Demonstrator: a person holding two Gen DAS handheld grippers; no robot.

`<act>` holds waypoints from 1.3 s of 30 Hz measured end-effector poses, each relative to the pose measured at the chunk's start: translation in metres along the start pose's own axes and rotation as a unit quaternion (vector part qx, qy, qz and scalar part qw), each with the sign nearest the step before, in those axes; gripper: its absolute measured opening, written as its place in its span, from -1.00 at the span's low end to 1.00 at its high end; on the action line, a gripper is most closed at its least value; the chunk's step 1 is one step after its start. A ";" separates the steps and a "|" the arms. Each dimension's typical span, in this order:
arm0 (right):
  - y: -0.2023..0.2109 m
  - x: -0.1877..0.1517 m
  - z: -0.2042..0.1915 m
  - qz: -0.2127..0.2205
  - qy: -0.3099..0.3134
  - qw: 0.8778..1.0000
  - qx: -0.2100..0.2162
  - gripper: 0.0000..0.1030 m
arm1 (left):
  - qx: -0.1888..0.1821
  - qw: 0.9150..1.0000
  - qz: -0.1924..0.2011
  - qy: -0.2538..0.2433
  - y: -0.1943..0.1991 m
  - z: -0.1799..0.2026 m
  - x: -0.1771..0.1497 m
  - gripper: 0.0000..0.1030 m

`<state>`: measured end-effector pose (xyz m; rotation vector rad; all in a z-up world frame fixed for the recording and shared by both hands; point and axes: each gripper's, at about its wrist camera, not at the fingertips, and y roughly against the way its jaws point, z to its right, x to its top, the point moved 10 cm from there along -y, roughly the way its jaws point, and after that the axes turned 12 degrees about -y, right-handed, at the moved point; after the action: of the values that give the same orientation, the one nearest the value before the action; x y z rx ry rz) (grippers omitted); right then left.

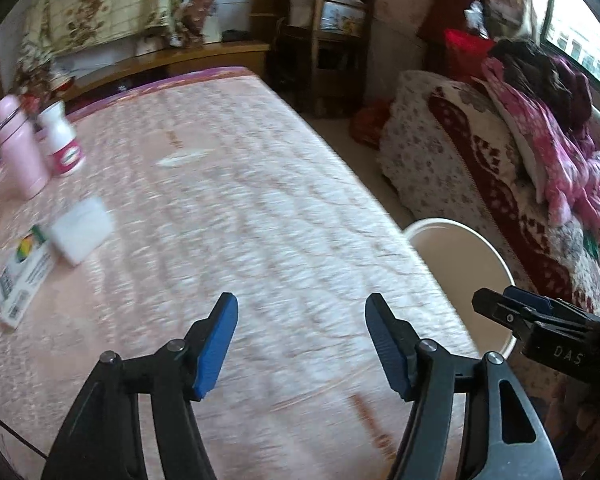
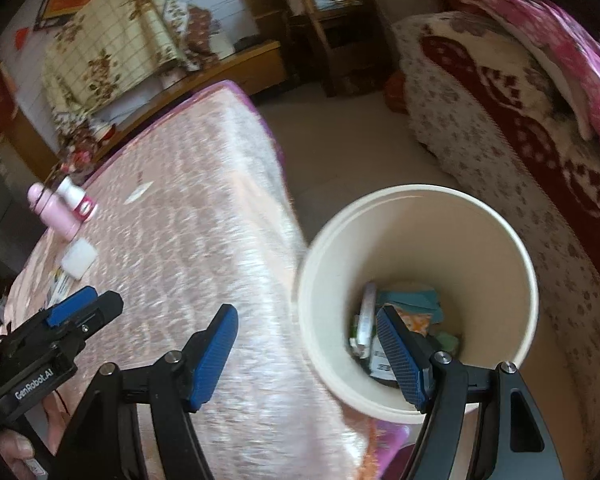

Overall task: Collect trash
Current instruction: 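Move both open tools back over the bed toward the rainbow box and sponge, then grasp the rainbow-logo medicine box with the left tool while the right tool grasps the white sponge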

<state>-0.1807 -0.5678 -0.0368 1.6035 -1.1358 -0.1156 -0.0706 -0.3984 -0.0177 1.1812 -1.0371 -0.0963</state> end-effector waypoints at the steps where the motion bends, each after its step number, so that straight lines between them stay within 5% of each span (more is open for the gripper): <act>1: -0.002 -0.002 -0.008 -0.003 0.007 1.000 0.003 0.47 | 0.003 1.000 -0.001 0.006 0.002 -0.008 -0.003 0.31; 17: -0.044 -0.058 -0.160 -0.070 0.117 0.988 0.071 0.47 | 0.112 0.988 -0.024 0.105 0.038 -0.239 -0.064 0.50; 29: -0.078 -0.061 -0.240 -0.091 0.150 0.981 0.086 0.47 | 0.116 0.991 -0.063 0.021 -0.010 -0.263 -0.060 0.64; 39: -0.111 -0.059 -0.302 -0.122 0.132 0.977 0.113 0.47 | 0.151 0.983 -0.063 0.084 0.017 -0.290 -0.084 0.43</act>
<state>0.0350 -0.3221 -0.0376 1.8931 -0.7658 0.0685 0.0798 -0.1385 -0.0555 1.5040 -0.8451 0.0633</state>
